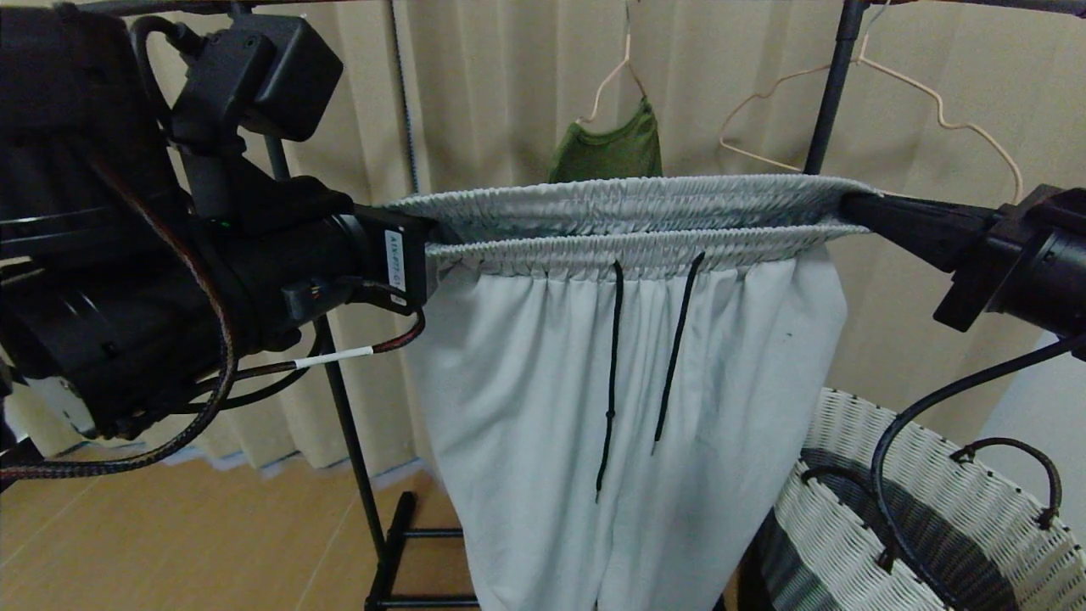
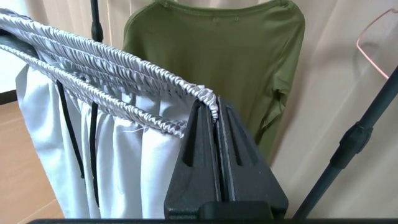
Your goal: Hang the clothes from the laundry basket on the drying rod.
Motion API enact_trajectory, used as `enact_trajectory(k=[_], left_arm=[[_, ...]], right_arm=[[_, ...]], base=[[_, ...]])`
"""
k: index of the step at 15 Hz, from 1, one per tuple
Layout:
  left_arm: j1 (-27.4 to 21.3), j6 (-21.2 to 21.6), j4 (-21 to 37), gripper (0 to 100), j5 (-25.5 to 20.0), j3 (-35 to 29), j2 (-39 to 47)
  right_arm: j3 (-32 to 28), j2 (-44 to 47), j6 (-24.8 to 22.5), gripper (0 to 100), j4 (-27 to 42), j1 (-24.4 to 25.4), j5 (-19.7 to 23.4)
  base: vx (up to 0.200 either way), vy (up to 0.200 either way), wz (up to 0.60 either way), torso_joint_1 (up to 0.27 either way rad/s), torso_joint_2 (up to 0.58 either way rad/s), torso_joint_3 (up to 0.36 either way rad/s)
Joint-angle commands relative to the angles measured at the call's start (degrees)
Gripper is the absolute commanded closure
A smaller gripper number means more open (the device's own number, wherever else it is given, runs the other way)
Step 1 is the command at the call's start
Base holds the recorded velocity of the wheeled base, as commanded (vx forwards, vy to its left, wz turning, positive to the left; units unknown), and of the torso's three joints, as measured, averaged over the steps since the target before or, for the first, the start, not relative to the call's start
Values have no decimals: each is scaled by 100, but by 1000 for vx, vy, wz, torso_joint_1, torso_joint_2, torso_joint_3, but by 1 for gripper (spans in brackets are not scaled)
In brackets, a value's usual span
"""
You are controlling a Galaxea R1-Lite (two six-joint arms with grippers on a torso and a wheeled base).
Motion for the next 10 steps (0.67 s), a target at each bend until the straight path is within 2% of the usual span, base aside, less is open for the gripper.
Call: enact_trajectory(k=[1, 2, 3, 8, 10], left_arm=[[-2, -1, -1, 100, 2, 3, -27], [-2, -1, -1, 100, 2, 3, -18], [7, -1, -1, 100, 2, 3, -18], [86, 61, -18, 100, 81, 12, -27], [236, 316, -18, 100, 301, 12, -18]], right_arm=[[0, 8, -1, 100, 8, 2, 2], [9, 8, -1, 100, 26, 2, 2], [9, -1, -10, 0, 17, 2, 2], [255, -45, 25, 0, -71, 10, 55], [422, -71, 43, 0, -79, 125, 72]], base=[[0, 0, 0, 0, 0, 0], [0, 0, 0, 0, 0, 0], [0, 0, 0, 0, 0, 0], [0, 0, 0, 0, 0, 0], [0, 0, 0, 0, 0, 0]])
